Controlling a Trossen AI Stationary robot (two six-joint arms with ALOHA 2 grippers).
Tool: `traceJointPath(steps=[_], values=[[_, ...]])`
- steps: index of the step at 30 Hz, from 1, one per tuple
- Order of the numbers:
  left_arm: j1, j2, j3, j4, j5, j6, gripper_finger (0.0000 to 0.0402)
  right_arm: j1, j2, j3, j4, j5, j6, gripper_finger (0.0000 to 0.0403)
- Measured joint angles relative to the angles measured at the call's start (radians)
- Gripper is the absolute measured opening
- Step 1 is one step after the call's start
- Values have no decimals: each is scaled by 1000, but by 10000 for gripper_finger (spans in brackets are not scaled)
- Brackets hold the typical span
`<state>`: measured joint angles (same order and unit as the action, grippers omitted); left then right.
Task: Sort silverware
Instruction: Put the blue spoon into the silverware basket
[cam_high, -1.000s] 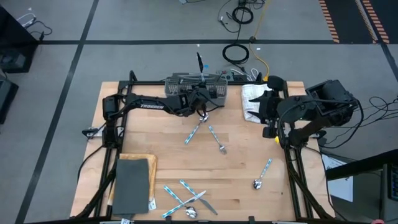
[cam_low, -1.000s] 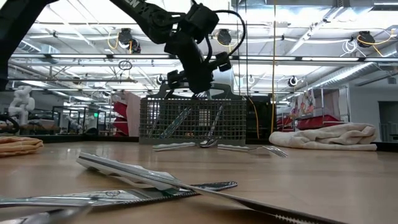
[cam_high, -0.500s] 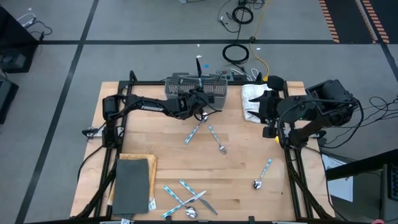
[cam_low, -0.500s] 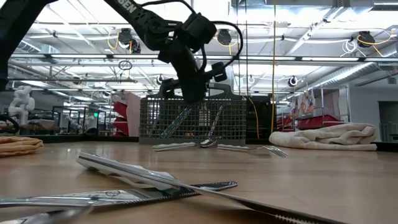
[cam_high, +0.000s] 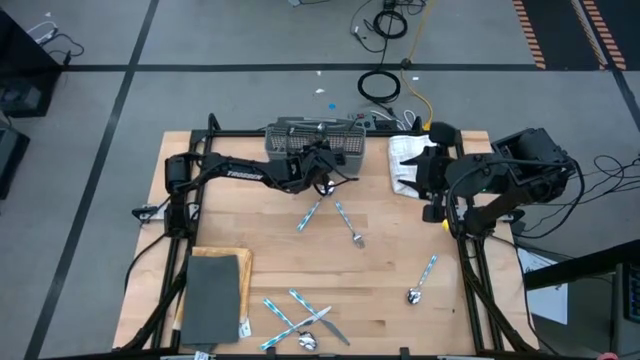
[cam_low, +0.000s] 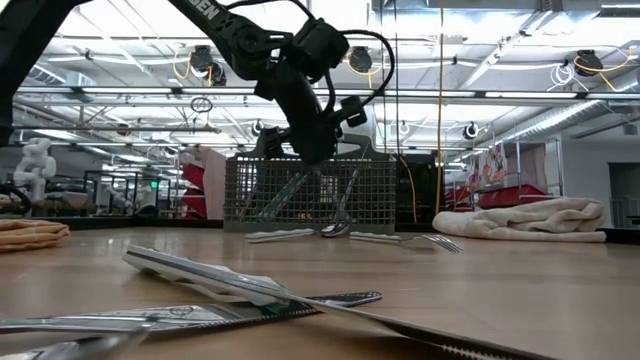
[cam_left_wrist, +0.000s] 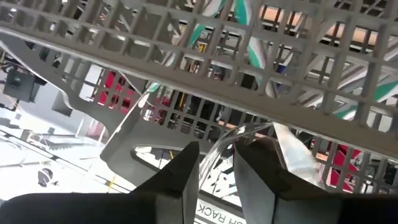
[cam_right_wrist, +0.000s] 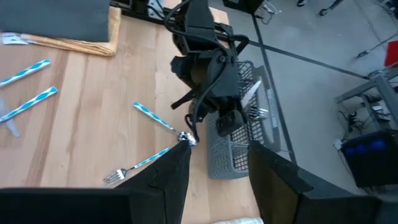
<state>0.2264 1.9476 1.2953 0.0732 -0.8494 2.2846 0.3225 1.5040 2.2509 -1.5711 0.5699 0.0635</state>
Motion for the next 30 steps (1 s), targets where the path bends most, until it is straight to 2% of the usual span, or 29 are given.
traceJointPath(steps=[5,10,14,16,20,22,24,25,27,28,30], values=[[-1,-1,19,41,-72,-15,104,0,0,0,0,-3,1,151],[-18,-65,98,73,-155,-117,104,0,0,0,0,-1,1,151],[-55,-176,177,83,-195,-265,104,-3,0,0,0,3,31,151],[-81,-231,208,82,-233,-422,104,-3,0,0,0,4,56,151],[-133,-362,214,32,-278,-926,105,-3,0,0,1,4,119,151],[-163,-425,214,-78,-311,-1297,105,-3,0,0,2,15,161,151],[-195,-486,216,-276,-292,-1721,105,-3,1,0,6,53,207,151],[-208,-516,215,-400,-230,-1931,105,-3,5,0,6,70,228,151],[-214,-555,215,-592,8,-2334,105,-3,9,0,5,90,250,151],[-201,-563,215,-665,120,-2490,105,-3,12,0,5,88,256,151],[-177,-557,215,-821,261,-2653,104,-3,16,0,5,86,262,151]])
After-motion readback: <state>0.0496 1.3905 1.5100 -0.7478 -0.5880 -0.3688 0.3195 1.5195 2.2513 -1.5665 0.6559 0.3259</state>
